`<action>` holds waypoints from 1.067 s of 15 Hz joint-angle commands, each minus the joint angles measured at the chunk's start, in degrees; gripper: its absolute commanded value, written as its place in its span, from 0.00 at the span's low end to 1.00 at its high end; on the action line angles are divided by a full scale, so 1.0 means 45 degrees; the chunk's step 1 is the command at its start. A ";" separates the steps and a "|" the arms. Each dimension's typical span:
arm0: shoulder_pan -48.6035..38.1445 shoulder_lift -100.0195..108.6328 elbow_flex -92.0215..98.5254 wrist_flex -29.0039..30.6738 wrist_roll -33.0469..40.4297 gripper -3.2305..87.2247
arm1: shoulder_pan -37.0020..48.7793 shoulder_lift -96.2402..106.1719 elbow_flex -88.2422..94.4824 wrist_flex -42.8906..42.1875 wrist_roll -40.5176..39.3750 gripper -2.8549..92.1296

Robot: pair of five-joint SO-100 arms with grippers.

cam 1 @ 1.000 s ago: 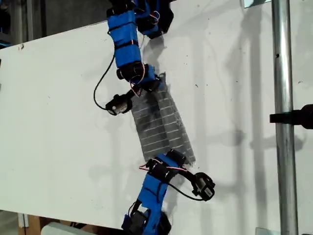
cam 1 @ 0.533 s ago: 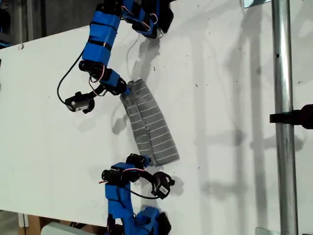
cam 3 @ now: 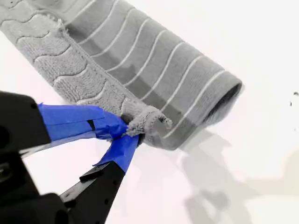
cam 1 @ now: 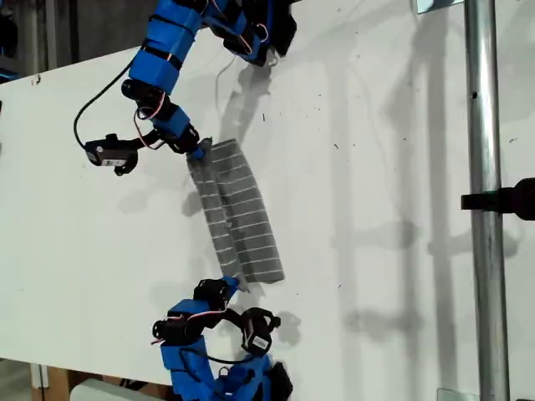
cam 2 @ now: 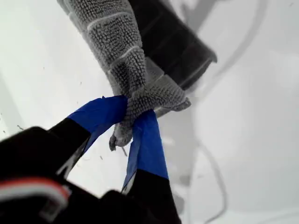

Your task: Grasp corners of a towel and fold twice.

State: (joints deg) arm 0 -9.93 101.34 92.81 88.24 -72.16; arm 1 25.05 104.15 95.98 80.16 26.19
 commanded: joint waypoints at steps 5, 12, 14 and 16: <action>0.2051 -0.2227 0.0781 -0.3145 -0.2109 0.01 | -0.0215 0.0762 0.4180 -0.0840 0.0957 0.03; 0.2246 -0.3281 0.0977 -0.3398 -0.2969 0.10 | -0.0137 -0.2383 0.3516 -0.2187 0.1289 0.07; 0.2266 -0.3145 0.0586 -0.2891 -0.3027 0.18 | 0.0742 -0.2266 0.3594 -0.1855 0.1309 0.23; 0.2930 -0.3086 -0.1348 -0.0547 -0.3262 0.21 | 0.1328 -0.1406 0.3809 -0.0859 0.1660 0.30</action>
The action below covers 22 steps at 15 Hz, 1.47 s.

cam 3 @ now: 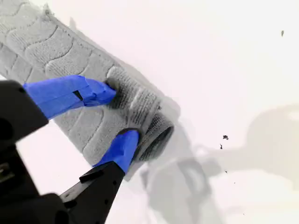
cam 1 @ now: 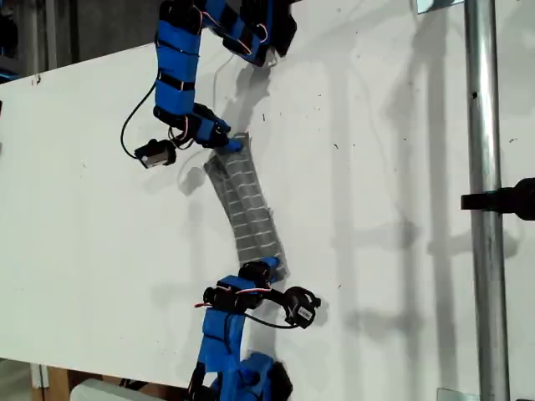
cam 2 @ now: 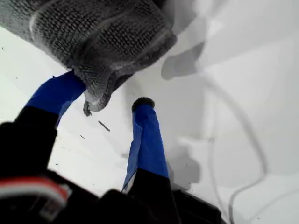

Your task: Grasp corners of a towel and fold twice.

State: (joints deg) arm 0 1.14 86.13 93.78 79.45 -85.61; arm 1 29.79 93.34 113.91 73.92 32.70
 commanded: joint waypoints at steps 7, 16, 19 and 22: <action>0.2891 0.4434 0.1387 0.2910 -0.3711 0.18 | 0.1289 0.9023 0.3008 0.1113 0.1660 0.34; 0.5137 1.5039 1.0371 -0.2832 -0.3711 0.02 | 0.0957 0.2207 0.3516 -0.5703 0.1836 0.36; 0.4648 1.6523 1.1094 -0.3008 -0.3008 0.01 | 0.0039 0.0469 0.1777 -0.5918 0.1836 0.38; 0.4531 1.7031 1.1367 -0.2949 -0.3008 0.01 | -0.1855 -0.1777 -0.0859 -0.6973 0.1758 0.33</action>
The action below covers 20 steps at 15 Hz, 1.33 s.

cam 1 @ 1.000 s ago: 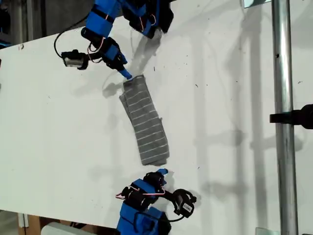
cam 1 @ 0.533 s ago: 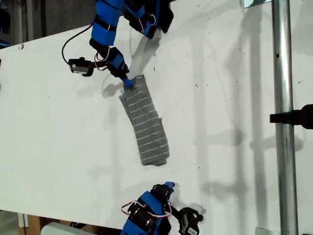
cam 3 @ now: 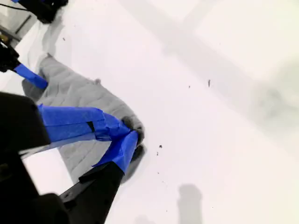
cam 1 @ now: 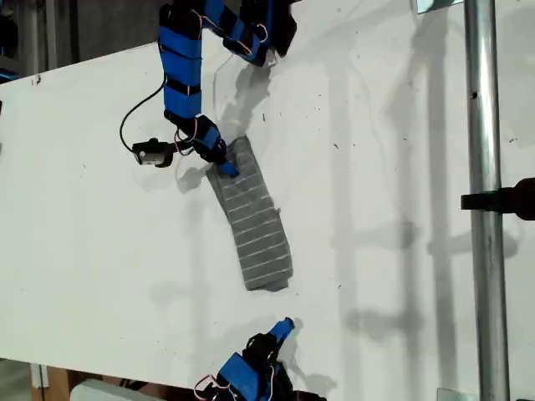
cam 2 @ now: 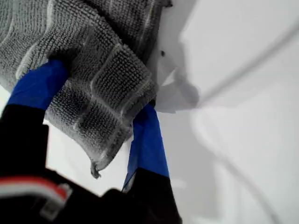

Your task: Grasp corners of a towel and fold twice.

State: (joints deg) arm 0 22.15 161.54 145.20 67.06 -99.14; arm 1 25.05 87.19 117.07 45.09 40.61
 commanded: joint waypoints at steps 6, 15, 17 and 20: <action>-0.0176 0.0762 0.0312 -0.0137 0.0059 0.01 | -0.1309 -0.0488 -0.1875 0.1426 0.0059 0.03; -0.0312 0.0273 0.0508 -0.0371 0.0508 0.01 | -0.6523 0.8203 -0.2520 1.4766 1.1250 0.03; -0.0430 0.0273 0.0625 -0.0547 0.0762 0.01 | -0.5742 0.7363 -0.2715 1.0059 0.8203 0.03; -0.0254 0.0312 0.0625 -0.0527 0.0566 0.01 | -0.4355 0.5547 -0.1367 0.5195 0.6699 0.03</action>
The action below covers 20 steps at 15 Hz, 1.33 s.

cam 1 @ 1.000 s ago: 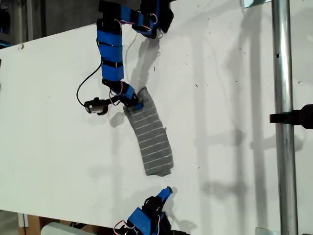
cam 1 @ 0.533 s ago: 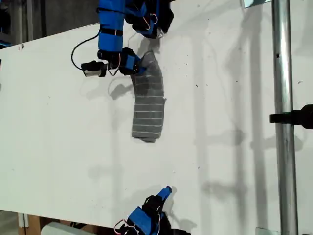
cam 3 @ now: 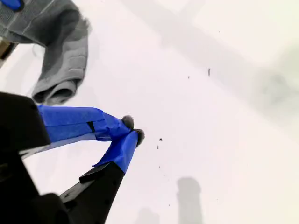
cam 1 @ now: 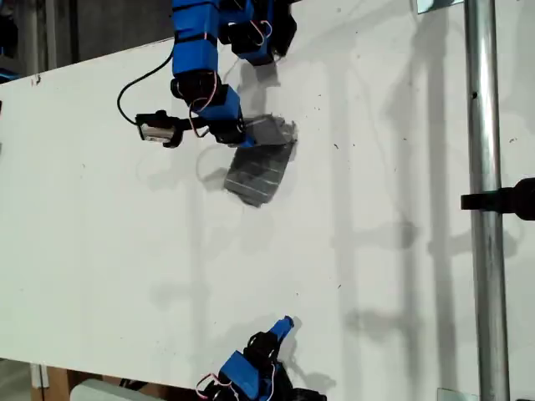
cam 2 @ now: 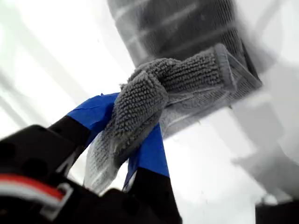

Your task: Grasp corners of a towel and fold twice.

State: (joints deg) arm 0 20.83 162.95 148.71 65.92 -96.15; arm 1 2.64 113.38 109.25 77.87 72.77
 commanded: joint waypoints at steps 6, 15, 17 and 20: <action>-0.0078 -0.0039 -0.0098 -0.0469 0.0137 0.01 | 0.2227 0.4180 0.3984 -0.9023 -0.3359 0.20; -0.1914 0.1738 0.2520 -0.1621 0.1230 0.01 | 0.0410 1.6641 0.9902 0.0566 0.1289 0.03; -0.3437 0.4121 0.4434 -0.1797 0.1895 0.01 | 0.0391 1.6641 1.1406 0.0605 0.2109 0.03; -0.5039 0.8066 0.6680 -0.1172 0.2773 0.01 | 0.0332 1.6602 1.2559 0.0879 0.3359 0.03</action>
State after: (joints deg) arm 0 0.88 195.21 177.45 60.38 -84.46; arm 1 4.57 188.26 165.94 81.21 86.31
